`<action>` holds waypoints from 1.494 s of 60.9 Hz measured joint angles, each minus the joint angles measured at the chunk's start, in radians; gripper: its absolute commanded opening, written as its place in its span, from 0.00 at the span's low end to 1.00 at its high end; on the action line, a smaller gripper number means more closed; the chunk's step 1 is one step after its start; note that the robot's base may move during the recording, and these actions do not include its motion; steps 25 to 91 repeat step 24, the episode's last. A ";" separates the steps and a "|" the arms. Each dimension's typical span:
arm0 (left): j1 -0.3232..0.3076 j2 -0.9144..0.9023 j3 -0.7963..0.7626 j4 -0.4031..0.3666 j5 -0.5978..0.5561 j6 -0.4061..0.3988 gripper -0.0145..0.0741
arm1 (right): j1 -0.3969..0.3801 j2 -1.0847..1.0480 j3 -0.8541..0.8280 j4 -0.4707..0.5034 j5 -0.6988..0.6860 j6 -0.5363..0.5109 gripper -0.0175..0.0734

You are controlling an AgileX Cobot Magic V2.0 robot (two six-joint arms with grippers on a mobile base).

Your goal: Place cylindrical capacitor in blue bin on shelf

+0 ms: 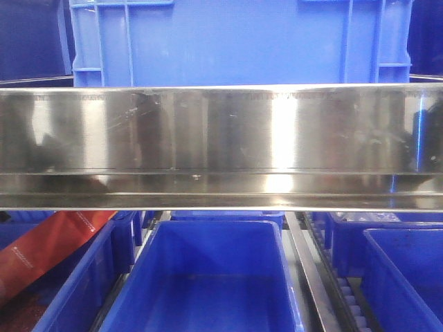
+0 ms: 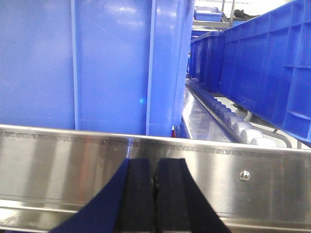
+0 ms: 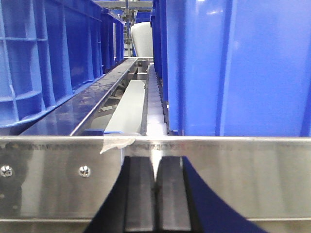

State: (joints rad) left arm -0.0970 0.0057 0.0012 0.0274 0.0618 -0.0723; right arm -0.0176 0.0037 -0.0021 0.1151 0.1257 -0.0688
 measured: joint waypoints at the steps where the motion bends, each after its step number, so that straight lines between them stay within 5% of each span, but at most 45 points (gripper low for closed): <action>1: 0.000 0.000 0.000 0.000 0.000 0.000 0.04 | 0.000 0.000 0.000 0.000 0.000 0.000 0.01; 91: 0.000 0.000 0.000 0.000 0.000 0.000 0.04 | 0.000 0.000 0.000 0.000 -0.005 0.000 0.01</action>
